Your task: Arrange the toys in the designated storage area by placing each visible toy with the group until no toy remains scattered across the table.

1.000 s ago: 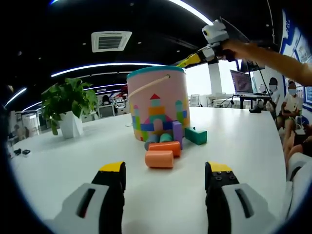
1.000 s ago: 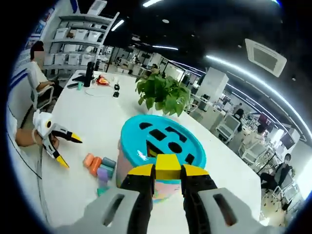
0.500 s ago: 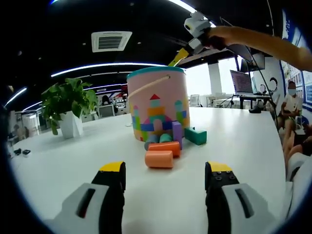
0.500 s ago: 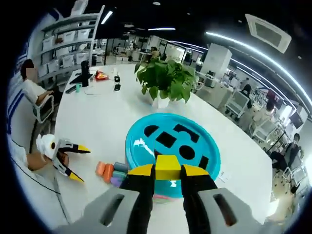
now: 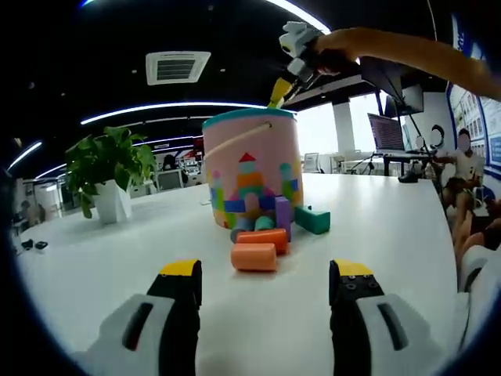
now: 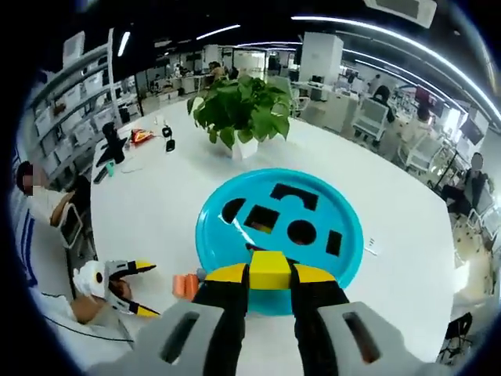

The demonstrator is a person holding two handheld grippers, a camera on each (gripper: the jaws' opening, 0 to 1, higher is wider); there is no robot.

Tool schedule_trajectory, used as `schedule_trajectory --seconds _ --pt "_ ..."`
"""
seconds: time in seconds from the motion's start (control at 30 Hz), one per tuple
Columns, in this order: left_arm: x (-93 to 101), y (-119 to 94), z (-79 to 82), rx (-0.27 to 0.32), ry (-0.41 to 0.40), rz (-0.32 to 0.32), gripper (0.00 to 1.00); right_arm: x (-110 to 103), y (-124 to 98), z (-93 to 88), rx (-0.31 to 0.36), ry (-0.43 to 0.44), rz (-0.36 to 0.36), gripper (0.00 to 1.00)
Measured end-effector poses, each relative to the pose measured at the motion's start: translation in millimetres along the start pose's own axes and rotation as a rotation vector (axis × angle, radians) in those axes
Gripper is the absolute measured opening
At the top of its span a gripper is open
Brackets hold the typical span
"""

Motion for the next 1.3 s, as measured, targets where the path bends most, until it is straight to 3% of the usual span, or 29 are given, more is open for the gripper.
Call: schedule_trajectory --seconds 0.23,0.43,0.87,0.97,1.07,1.3 --pt "-0.1 -0.3 -0.3 0.001 0.0 -0.002 0.67 0.6 3.4 1.1 -0.018 0.14 0.005 0.21" --pt "2.4 -1.2 -0.3 0.001 0.001 -0.002 0.67 8.2 10.6 3.4 -0.024 0.138 0.008 0.21" --pt "5.6 -4.6 -1.6 -0.003 0.002 0.004 0.67 3.2 8.8 5.6 0.028 0.023 0.005 0.23" --pt "7.0 -4.3 -0.9 -0.002 0.0 0.005 0.67 1.9 6.8 1.9 0.05 0.021 0.01 0.23" --pt "8.3 -4.9 -0.8 -0.003 -0.001 0.005 0.67 -4.2 5.4 3.9 0.14 0.032 0.041 0.23" --pt "7.2 -4.2 -1.1 -0.008 -0.002 0.006 0.67 -19.6 -3.5 -2.2 0.198 0.021 0.08 0.23"
Point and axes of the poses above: the point that each gripper's makers call its tool centre point, and the gripper's own axes: y roughly forward along the fingers, x roughly to its right, z roughly out of its top, the point moved 7 cm from there along -y, roughly backward along the fingers, and after that the axes turned 15 degrees about -y, right-handed, at the moved point
